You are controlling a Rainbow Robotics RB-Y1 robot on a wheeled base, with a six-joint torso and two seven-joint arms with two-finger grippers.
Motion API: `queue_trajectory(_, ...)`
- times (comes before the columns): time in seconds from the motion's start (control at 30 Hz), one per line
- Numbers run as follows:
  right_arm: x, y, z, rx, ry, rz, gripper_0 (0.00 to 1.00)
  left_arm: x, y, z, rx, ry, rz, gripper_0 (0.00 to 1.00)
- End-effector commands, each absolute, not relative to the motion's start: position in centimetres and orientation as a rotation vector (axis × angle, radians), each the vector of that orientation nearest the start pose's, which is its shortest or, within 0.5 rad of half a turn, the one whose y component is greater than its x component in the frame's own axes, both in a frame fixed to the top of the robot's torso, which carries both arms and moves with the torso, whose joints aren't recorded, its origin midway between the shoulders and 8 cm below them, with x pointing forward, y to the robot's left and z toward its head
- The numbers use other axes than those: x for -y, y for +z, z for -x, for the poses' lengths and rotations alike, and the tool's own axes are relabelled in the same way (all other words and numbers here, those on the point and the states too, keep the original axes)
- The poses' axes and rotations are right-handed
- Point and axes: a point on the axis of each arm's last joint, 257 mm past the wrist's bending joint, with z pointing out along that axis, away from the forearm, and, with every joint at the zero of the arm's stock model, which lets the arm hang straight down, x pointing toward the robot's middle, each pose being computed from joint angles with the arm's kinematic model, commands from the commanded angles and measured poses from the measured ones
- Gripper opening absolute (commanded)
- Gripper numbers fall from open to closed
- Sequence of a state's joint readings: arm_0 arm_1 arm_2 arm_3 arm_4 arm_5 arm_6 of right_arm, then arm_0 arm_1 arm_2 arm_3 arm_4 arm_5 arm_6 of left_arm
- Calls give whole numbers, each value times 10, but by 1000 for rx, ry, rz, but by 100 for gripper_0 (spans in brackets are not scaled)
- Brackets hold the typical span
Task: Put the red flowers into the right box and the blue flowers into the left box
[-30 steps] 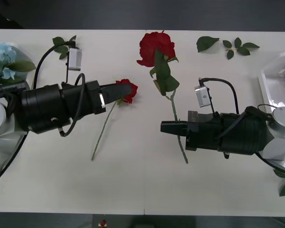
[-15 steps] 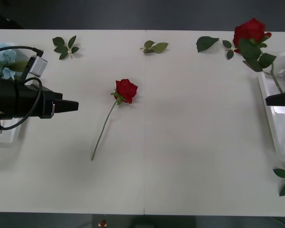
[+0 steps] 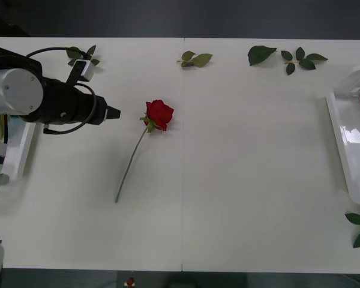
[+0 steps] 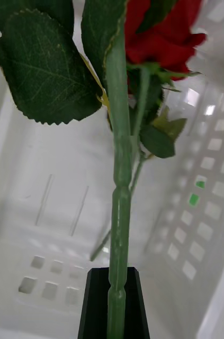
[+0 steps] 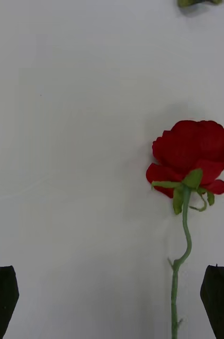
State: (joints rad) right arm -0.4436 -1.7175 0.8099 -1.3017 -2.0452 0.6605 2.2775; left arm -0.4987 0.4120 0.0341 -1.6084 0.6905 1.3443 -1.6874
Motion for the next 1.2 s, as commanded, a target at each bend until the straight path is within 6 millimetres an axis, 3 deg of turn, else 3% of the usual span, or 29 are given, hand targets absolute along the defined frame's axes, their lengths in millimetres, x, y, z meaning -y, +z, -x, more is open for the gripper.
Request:
queue_trajectory(0.03, 616, -179, -440, -2489, -180, 258, 0, -176, -213, -562, -2363, -268, -365, 100)
queue_trajectory(0.2, 639, -200, -448, -2460, -216, 159, 0, -148, -233, -569, -2383, -223, -379, 100)
queue_trajectory(0.3, 642, -216, -449, -2466, -213, 125, 0, -133, -243, -575, -2388, -195, -398, 100)
queue_trajectory(0.5, 646, -227, -453, -2457, -230, 111, 0, -117, -260, -583, -2385, -167, -413, 100)
queue_trajectory(0.63, 649, -232, -455, -2454, -248, 106, 3, -112, -270, -586, -2378, -155, -427, 87)
queue_trajectory(0.7, 651, -231, -458, -2449, -258, 108, 35, -110, -276, -587, -2375, -138, -444, 80)
queue_trajectory(0.73, 651, -231, -459, -2449, -260, 114, 43, -111, -277, -587, -2377, -135, -444, 78)
queue_trajectory(0.77, 651, -229, -460, -2446, -265, 119, 58, -110, -280, -586, -2378, -127, -453, 75)
queue_trajectory(0.83, 652, -229, -460, -2447, -273, 130, 70, -110, -283, -585, -2382, -114, -463, 65)
queue_trajectory(0.9, 651, -230, -460, -2450, -273, 137, 82, -110, -285, -584, -2385, -105, -472, 46)
queue_trajectory(0.93, 650, -229, -461, -2448, -273, 140, 84, -110, -287, -584, -2388, -102, -474, 39)
queue_trajectory(0.97, 648, -231, -461, -2453, -269, 152, 88, -111, -288, -584, -2389, -97, -476, 12)
queue_trajectory(1.0, 647, -230, -461, -2453, -267, 156, 90, -111, -288, -584, -2389, -97, -476, 4)
queue_trajectory(1.1, 636, -230, -461, -2478, -232, 189, 99, -109, -288, -583, -2390, -106, -473, 0)
queue_trajectory(1.2, 622, -227, -462, -2502, -182, 228, 100, -107, -285, -584, -2385, -121, -467, 0)
